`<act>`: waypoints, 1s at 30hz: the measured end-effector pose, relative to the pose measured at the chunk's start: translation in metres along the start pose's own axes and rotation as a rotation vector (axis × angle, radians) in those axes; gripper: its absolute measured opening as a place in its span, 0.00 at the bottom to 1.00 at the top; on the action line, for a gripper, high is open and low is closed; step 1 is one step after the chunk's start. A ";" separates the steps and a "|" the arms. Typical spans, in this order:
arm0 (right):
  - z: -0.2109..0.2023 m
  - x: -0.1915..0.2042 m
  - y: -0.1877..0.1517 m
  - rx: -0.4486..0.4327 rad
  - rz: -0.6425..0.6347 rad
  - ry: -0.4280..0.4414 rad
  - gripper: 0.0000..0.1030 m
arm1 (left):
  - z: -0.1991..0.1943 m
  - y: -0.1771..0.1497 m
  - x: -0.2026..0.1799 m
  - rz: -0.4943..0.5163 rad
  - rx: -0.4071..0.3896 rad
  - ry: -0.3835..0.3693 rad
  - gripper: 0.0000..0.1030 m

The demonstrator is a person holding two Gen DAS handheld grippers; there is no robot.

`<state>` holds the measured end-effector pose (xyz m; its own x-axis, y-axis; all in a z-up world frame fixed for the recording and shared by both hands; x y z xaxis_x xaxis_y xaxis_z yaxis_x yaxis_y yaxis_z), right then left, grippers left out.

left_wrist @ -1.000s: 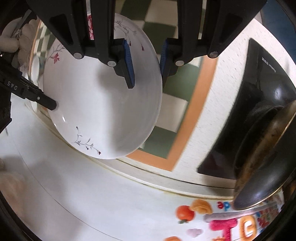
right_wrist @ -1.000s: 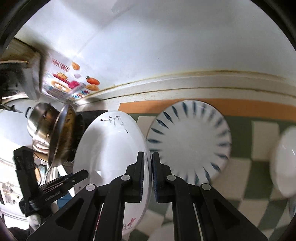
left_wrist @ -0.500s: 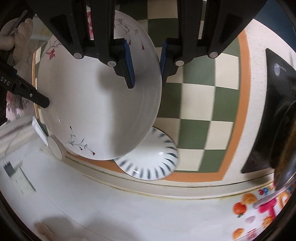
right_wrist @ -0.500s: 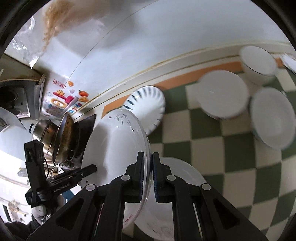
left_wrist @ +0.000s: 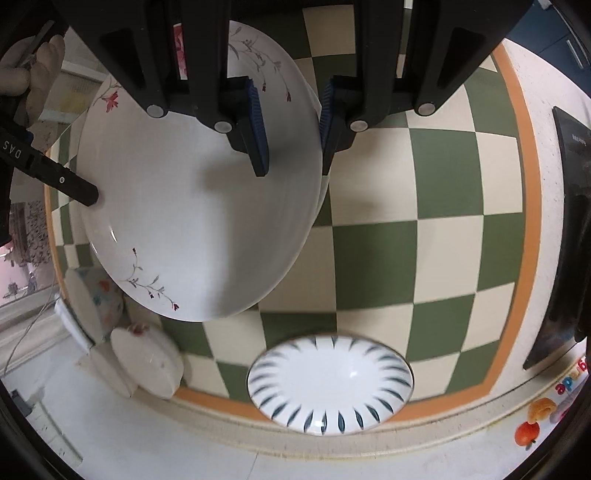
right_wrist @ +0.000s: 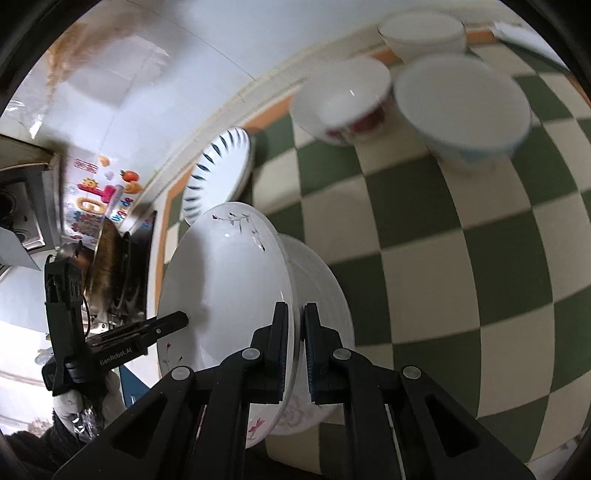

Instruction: Organize plates and bowls

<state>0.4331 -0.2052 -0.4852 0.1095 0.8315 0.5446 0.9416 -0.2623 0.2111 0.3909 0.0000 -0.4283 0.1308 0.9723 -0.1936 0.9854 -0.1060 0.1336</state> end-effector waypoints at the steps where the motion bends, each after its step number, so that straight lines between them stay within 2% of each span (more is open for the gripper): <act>1: 0.004 -0.005 -0.005 0.009 0.007 -0.001 0.10 | 0.003 -0.001 0.000 0.000 0.005 0.007 0.23; 7: 0.021 -0.016 -0.017 0.049 0.019 -0.007 0.10 | 0.018 -0.005 0.002 -0.015 0.039 0.026 0.23; 13: 0.032 -0.022 -0.021 0.078 0.009 -0.022 0.10 | 0.022 -0.003 0.000 -0.002 0.041 0.054 0.23; 30: 0.028 -0.026 -0.019 0.094 0.035 -0.059 0.10 | 0.041 -0.004 -0.010 -0.003 0.088 0.027 0.23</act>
<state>0.4209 -0.2083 -0.5260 0.1585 0.8506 0.5014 0.9623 -0.2468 0.1146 0.3904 -0.0176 -0.4664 0.1264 0.9778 -0.1669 0.9916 -0.1202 0.0468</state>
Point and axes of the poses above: each gripper's, at about its wrist camera, not at the fingertips, and z roughly the way its jaws point, x to its left, y to its top, the point moved 9 cm from there along z, roughly the way its jaws point, and after that the axes turned 1 degree about -z, right-handed, at the moved point
